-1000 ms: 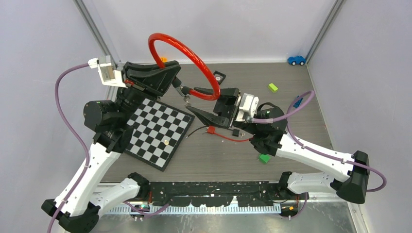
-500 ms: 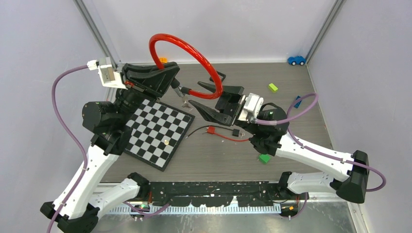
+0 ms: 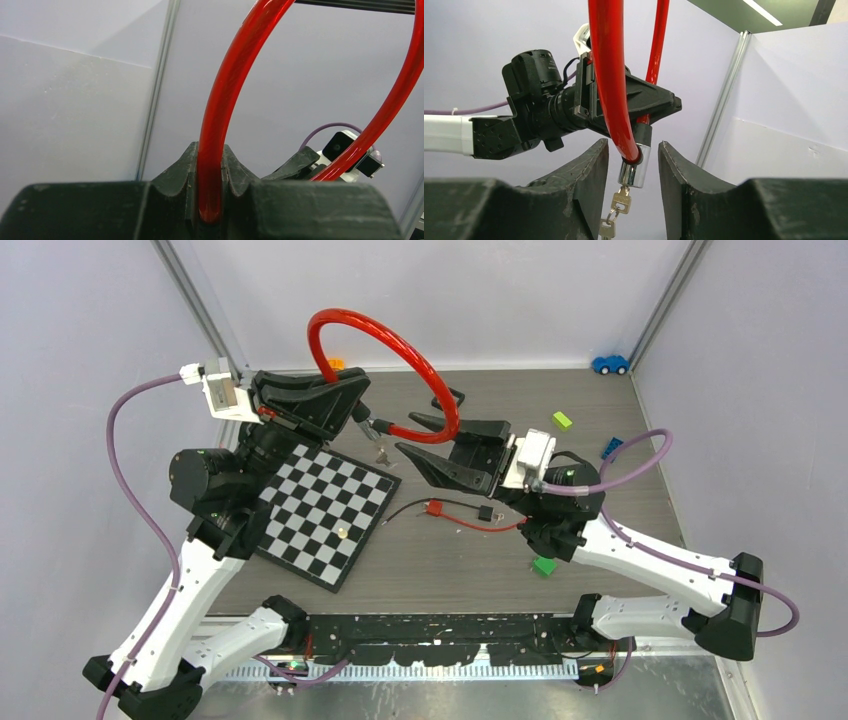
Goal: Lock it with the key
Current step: Lock the lock.
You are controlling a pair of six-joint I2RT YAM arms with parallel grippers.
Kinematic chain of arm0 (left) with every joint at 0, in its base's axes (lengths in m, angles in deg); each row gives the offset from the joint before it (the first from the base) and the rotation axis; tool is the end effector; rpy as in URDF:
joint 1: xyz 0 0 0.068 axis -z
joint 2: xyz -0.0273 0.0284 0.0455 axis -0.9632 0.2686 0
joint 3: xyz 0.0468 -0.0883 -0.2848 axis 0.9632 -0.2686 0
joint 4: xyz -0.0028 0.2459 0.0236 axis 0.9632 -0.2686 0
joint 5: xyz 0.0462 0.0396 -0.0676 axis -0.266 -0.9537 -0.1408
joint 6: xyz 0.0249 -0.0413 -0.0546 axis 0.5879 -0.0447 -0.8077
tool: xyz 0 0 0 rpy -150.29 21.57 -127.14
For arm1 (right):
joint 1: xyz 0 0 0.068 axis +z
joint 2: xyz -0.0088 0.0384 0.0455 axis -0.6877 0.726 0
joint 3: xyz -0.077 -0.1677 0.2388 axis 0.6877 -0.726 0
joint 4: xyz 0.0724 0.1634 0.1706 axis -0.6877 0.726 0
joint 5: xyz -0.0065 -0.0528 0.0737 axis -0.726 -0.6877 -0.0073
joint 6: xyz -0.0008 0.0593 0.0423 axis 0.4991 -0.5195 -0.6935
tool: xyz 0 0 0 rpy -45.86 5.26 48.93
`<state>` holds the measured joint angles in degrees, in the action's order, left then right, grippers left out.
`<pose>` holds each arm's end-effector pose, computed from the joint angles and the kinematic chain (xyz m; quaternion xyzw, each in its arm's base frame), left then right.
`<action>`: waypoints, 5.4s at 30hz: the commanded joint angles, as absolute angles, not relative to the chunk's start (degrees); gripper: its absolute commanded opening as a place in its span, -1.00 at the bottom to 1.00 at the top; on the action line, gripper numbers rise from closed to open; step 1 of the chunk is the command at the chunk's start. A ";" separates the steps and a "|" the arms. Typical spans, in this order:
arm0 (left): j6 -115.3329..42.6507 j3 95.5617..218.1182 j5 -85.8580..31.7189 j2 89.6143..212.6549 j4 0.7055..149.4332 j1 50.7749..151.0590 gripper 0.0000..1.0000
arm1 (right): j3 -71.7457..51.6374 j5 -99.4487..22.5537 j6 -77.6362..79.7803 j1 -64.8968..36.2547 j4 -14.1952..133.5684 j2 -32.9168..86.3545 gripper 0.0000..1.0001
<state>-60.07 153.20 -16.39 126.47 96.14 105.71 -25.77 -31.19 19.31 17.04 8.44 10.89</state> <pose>0.1038 -0.0862 0.5545 0.1353 0.4143 -0.5498 0.7126 0.0969 0.2029 0.5129 -0.3184 0.2347 0.4256 0.8139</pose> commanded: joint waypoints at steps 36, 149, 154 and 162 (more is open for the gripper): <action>-61.85 154.28 -16.78 126.47 99.38 105.88 -1.00 | -21.89 -45.60 34.97 20.25 10.12 17.77 -0.98; -59.14 152.19 -21.04 123.81 98.72 105.88 -1.00 | -28.20 -53.74 33.35 29.11 1.87 17.97 -0.18; -58.96 152.52 -21.10 123.84 98.50 105.88 -1.00 | -30.29 -55.00 31.24 29.15 1.06 15.06 -0.06; -58.42 152.88 -21.10 123.81 97.69 105.88 -1.00 | -31.09 -55.75 28.79 29.15 0.47 10.13 -0.03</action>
